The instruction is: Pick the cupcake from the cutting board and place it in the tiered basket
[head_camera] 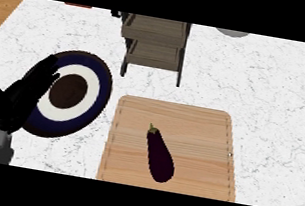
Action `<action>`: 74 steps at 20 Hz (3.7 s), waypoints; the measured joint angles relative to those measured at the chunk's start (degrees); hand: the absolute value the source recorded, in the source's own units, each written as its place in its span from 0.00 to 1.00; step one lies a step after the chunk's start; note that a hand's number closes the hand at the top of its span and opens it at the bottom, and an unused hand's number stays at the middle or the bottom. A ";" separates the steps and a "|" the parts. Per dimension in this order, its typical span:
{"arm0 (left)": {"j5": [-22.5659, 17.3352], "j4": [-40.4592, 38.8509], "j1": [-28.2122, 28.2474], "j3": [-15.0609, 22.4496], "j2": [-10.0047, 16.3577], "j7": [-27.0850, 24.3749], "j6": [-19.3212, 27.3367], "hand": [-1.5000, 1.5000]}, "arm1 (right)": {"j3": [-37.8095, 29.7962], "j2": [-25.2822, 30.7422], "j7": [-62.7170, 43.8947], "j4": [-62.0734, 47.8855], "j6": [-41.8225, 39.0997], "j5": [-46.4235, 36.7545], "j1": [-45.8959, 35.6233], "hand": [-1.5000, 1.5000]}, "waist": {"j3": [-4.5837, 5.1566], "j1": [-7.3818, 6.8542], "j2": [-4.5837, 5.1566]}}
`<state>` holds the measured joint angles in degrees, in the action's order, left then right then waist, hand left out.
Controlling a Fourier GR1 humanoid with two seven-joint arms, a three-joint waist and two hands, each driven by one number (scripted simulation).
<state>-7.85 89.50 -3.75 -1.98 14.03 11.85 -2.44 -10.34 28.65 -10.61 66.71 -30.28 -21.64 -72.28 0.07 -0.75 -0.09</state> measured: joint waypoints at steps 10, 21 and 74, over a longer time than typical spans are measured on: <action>0.43 0.30 -0.95 -0.10 -0.62 1.16 -0.14 0.50 | 4.19 -11.20 -9.46 -7.27 6.92 -3.07 -11.11 1.00 | 0.01 -0.27 0.12; 0.88 0.53 -0.05 -0.68 -1.03 0.27 -0.86 0.50 | 6.51 -17.68 -12.97 -17.36 11.62 -6.75 -16.35 1.00 | 0.00 -0.24 0.20; 1.83 0.67 -0.89 -2.21 -2.11 0.90 -2.46 0.50 | -20.26 -6.13 2.04 -41.92 44.30 5.57 -22.05 0.00 | -0.03 -0.63 0.68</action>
<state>-6.02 90.17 -4.64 -4.19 11.91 12.75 -4.89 -30.60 22.52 -8.57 24.79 14.02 -16.07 -94.33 0.03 -1.38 0.59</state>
